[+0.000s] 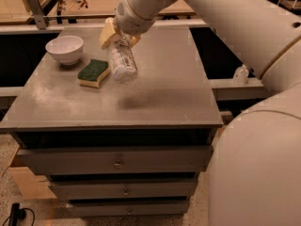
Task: Place blue plastic bottle into white bowl
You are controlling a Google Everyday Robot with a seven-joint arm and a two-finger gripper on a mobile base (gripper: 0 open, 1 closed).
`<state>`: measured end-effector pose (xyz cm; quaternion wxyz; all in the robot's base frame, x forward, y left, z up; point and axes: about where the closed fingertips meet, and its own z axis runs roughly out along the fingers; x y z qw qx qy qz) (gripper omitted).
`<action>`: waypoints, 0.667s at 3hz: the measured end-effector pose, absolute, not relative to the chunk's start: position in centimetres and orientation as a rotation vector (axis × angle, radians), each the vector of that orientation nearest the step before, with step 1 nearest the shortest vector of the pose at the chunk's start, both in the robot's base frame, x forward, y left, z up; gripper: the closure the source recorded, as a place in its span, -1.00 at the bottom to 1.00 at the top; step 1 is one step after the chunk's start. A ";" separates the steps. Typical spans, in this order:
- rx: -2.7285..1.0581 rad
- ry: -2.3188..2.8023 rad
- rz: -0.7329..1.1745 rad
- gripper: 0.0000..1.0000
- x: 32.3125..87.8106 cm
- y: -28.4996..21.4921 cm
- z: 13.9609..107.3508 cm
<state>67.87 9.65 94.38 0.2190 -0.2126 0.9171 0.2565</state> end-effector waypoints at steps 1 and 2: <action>-0.584 2.531 0.719 1.00 67.9 10.0 94.2; -0.473 2.481 0.750 1.00 71.0 11.7 93.6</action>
Offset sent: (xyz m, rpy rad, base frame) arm 0.1043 0.0438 0.0165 0.2561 -0.1983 -0.2544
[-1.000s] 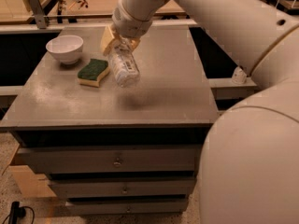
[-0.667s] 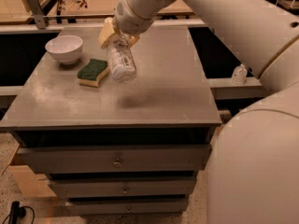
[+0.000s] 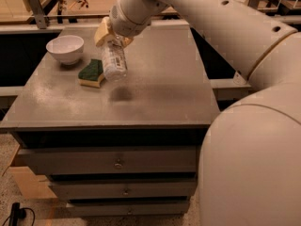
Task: Place blue plastic bottle into white bowl
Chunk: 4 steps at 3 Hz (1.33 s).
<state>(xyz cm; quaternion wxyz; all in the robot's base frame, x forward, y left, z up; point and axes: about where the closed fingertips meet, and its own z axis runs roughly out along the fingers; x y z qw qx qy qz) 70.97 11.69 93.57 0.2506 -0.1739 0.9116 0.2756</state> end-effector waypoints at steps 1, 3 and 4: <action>-0.300 2.368 0.777 1.00 75.8 13.5 94.3; -0.059 2.109 0.847 1.00 82.2 14.2 99.9; -0.003 2.013 0.906 1.00 84.2 16.4 101.8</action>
Offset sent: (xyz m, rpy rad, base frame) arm 0.1323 0.0158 0.0720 0.3312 -0.3013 -0.4048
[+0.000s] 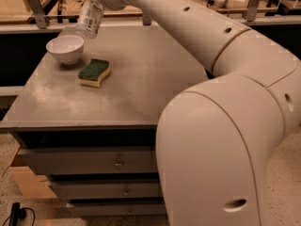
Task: Place blue plastic bottle into white bowl
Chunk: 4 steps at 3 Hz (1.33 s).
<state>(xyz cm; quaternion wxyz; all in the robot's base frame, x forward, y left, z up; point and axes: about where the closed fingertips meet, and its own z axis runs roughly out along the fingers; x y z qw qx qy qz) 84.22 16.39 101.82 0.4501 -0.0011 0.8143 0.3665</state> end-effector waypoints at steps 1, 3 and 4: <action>0.022 1.928 0.924 1.00 85.9 19.3 102.8; 0.027 1.849 0.853 1.00 88.4 24.5 102.2; 0.029 1.874 0.823 1.00 88.7 26.2 100.4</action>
Offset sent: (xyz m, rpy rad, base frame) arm 0.0439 0.0971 0.0162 0.0293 -0.2250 -0.1289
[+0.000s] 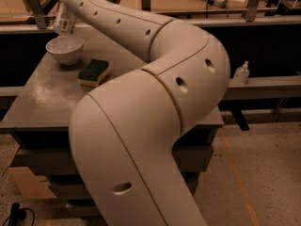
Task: Place blue plastic bottle into white bowl
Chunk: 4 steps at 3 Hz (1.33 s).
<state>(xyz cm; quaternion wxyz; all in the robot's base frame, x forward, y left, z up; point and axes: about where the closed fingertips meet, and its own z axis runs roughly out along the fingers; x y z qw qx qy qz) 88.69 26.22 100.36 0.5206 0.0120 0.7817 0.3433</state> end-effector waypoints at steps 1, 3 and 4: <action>0.032 1.895 0.808 1.00 88.2 26.8 99.3; -0.049 1.893 0.746 0.50 86.8 27.5 96.7; -0.076 1.888 0.722 0.04 86.3 27.5 96.0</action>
Offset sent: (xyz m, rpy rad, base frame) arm -0.0319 0.0148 -0.0438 -0.0675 -0.0004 0.0051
